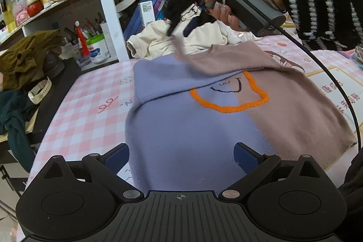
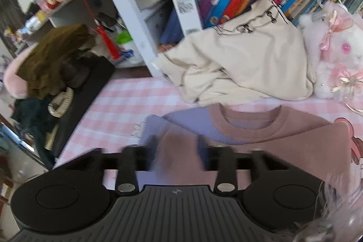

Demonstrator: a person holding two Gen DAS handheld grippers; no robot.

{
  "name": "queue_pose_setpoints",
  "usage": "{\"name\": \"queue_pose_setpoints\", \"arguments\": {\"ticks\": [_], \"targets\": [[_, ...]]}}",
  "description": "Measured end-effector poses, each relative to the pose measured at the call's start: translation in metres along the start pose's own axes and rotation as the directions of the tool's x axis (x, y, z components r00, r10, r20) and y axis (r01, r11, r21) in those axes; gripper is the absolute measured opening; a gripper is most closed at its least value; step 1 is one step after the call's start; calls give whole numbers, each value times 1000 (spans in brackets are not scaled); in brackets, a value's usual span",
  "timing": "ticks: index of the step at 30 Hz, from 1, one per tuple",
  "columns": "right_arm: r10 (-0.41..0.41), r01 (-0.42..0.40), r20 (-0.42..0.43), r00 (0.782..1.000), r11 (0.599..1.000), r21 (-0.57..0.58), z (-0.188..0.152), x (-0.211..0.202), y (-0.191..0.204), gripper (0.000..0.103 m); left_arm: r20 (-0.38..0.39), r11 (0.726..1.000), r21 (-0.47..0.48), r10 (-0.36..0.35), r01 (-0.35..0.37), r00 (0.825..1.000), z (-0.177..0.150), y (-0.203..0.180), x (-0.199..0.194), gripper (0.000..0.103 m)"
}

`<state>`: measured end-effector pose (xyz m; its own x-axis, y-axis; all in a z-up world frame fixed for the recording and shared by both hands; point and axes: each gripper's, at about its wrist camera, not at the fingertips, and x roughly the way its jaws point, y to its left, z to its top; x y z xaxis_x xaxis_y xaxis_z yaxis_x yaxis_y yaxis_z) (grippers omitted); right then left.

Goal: Fold clothes
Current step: 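Carry the mauve sleeve across the chest over the lavender sleeve, then lay the mauve sleeve down and open the right gripper, then move both grippers to the sweater hem and pinch its edge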

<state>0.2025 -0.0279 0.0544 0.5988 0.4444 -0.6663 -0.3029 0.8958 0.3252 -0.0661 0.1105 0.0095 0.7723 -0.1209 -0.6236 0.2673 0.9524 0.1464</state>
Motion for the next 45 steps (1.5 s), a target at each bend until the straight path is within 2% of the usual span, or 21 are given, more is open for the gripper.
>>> {"name": "queue_pose_setpoints", "arguments": {"ticks": [5,9,17,24,31,34,42,45], "targets": [[10,-10,7,1000,999,-40,-6,-17,1,43,12,1000,10,-11,11,1000,3,-5,1,100],[1,-1,-11,1000,999,-43,-24,-35,-10,43,11,1000,4,-8,8,1000,5,-7,2,100],[-94,87,-80,992,992,-92,-100,-85,-43,44,-24,995,-94,14,-16,1000,3,8,6,100],[-202,189,-127,971,976,-107,-168,-130,-75,47,-56,989,-140,48,-56,997,2,23,8,100],[-283,287,-167,944,958,-2,-215,-164,-102,47,-135,973,-222,40,-70,990,-6,45,15,98],[-291,305,-178,940,951,53,-228,-174,-108,47,-150,968,-244,29,-65,988,-12,52,15,90],[-315,338,-211,926,937,85,-242,-184,-111,42,-222,934,-354,-41,-41,974,-29,70,22,53],[-307,335,-224,925,937,99,-243,-183,-113,38,-242,920,-391,-58,-43,968,-32,75,25,48]]}}
